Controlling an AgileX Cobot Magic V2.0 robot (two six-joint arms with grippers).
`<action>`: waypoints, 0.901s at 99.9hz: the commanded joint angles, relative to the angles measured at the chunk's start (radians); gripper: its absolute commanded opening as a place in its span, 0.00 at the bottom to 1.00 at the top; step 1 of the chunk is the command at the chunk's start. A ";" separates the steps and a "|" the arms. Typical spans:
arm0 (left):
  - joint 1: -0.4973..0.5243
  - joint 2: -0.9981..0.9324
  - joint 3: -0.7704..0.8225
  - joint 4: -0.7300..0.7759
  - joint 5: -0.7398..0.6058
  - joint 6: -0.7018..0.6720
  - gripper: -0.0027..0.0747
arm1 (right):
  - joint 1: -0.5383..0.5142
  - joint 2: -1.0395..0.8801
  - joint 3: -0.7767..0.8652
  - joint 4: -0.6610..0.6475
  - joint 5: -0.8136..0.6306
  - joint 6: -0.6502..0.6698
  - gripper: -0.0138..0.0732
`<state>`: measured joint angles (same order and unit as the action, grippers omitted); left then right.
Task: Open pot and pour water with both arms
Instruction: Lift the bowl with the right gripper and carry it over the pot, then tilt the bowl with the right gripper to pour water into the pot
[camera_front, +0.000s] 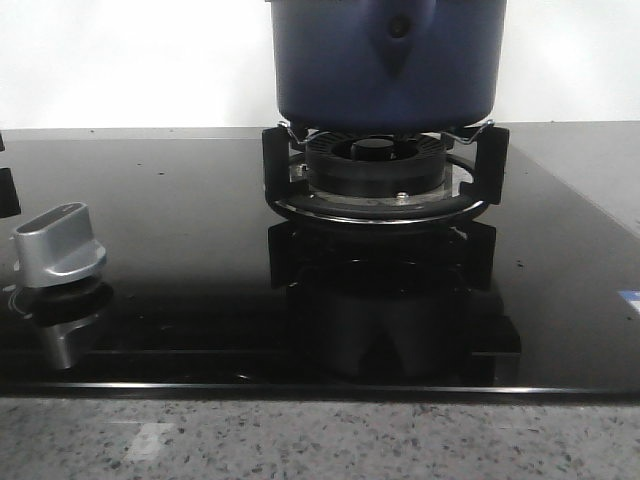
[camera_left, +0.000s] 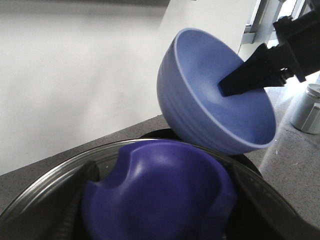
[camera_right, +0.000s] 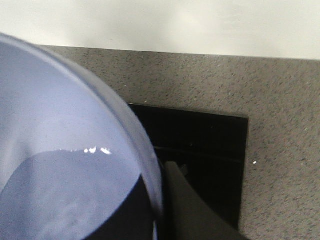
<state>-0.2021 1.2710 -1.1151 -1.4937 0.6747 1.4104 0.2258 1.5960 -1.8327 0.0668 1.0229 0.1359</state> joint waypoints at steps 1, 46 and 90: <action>0.004 -0.036 -0.031 -0.082 0.001 -0.003 0.44 | 0.025 -0.040 -0.036 -0.075 -0.097 0.010 0.09; 0.004 -0.036 -0.031 -0.082 -0.007 -0.003 0.44 | 0.130 -0.040 -0.036 -0.429 -0.109 0.105 0.11; 0.004 -0.036 -0.031 -0.082 -0.007 -0.003 0.44 | 0.253 -0.003 -0.036 -0.749 -0.030 0.226 0.11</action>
<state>-0.2021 1.2710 -1.1151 -1.4937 0.6641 1.4104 0.4701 1.6182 -1.8330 -0.6013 1.0294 0.3498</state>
